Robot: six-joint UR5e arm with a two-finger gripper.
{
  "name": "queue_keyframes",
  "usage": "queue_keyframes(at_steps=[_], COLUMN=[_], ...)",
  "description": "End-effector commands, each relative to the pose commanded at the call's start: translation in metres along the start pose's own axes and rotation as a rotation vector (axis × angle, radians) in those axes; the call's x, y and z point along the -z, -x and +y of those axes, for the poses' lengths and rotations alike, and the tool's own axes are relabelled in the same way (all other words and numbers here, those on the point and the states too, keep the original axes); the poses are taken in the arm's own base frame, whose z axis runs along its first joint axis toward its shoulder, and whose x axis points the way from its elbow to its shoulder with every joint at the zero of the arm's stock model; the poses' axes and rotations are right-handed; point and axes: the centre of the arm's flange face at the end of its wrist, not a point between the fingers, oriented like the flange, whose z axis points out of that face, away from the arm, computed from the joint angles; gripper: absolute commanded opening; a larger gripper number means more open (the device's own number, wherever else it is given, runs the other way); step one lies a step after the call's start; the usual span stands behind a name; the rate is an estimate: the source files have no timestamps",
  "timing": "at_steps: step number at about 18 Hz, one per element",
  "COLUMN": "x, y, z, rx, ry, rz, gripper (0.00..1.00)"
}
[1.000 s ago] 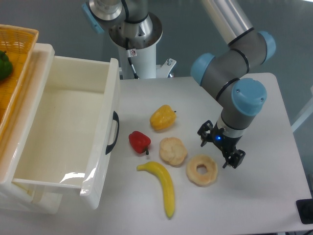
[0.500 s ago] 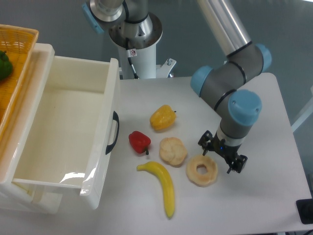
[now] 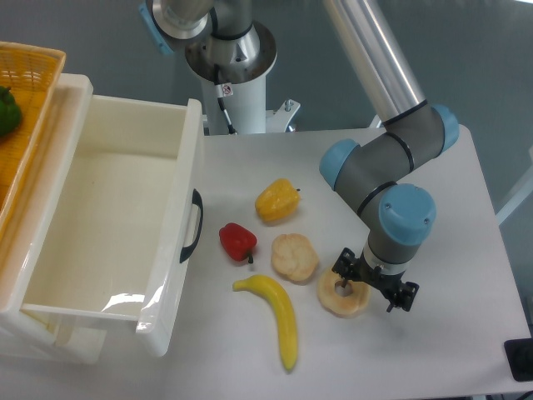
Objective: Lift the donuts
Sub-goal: 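Close the gripper on the rim of the ring-shaped donut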
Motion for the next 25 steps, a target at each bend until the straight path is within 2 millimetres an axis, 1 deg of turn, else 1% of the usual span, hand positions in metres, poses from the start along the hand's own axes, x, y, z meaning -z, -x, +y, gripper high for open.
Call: queue_keyframes(at_steps=[4,6,7,10,13,14,15,17,21,24,25], x=[-0.006,-0.008,-0.009,-0.013,-0.012,-0.012,-0.010,-0.008,-0.005,0.004,0.011], y=[0.000,-0.001,0.000,-0.001,0.000,-0.002,-0.002,0.000,0.000,0.002,0.002], z=[0.001,0.000,0.001,0.001,0.002,0.001,0.001,0.001,0.000,-0.001,-0.001], rx=[-0.032,-0.038,-0.036,-0.037,-0.036,-0.037,-0.037,-0.036,-0.038,-0.040,-0.046], ry=[0.004,0.006,0.006,0.012,0.012,0.012,0.011,0.009,0.005,-0.001,-0.005], rz=[0.008,0.009,0.011,0.013,0.012,0.013,0.010,0.006,0.005,-0.010,-0.019], gripper=[0.89,0.78,0.74,0.69,0.54,0.43,0.24,0.01,0.00,0.00,0.00])
